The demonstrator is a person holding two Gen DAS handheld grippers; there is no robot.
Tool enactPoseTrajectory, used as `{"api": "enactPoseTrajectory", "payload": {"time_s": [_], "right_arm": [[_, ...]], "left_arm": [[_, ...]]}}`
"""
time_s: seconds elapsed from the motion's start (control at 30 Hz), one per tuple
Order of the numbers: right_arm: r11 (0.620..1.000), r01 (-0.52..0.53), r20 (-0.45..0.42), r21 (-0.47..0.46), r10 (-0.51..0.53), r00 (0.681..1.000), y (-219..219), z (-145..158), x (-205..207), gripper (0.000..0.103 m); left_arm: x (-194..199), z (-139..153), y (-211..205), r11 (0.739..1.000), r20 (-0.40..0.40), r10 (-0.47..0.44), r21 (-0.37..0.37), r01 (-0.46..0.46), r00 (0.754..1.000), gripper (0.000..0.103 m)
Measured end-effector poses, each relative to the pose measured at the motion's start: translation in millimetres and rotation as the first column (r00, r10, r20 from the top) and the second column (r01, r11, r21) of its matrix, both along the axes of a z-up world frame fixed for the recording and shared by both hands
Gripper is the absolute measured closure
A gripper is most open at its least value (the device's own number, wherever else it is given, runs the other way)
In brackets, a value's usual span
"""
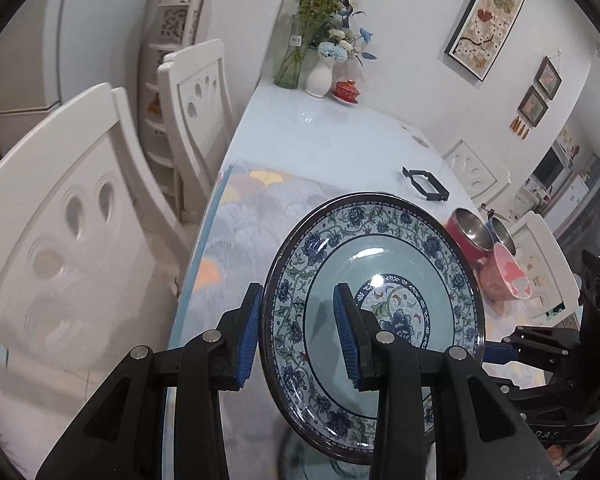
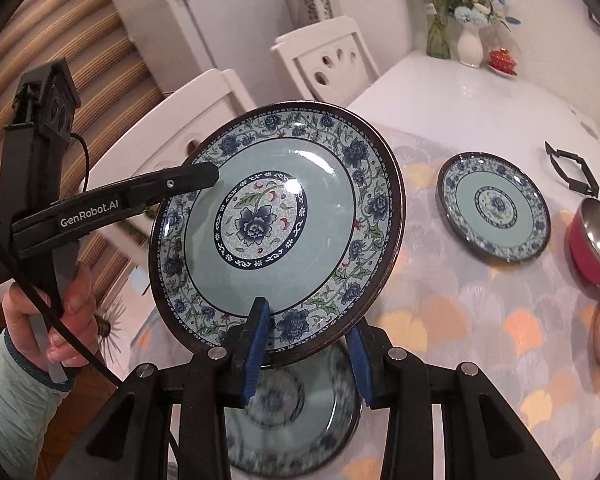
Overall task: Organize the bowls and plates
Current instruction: 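Lower the held plate onto the second plate to stack them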
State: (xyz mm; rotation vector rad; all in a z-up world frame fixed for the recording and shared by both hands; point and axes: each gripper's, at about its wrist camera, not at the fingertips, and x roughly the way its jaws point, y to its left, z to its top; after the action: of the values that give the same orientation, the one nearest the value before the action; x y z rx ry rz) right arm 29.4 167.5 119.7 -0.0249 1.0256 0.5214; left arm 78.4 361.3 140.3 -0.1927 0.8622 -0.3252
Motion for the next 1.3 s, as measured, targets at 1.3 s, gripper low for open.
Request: {"api": "enactPoseTrajectory", "payload": {"time_s": [1.3], "right_arm": [[0.999,-0.038,-0.259,-0.029,0.029,0.965,-25.1,-80.4,-132.0,0.066]], "left_arm": [[-170.0,-75.2,-26.5,0.996,-0.184,0.09,0.022,-0.088,0.979,0.071]]}}
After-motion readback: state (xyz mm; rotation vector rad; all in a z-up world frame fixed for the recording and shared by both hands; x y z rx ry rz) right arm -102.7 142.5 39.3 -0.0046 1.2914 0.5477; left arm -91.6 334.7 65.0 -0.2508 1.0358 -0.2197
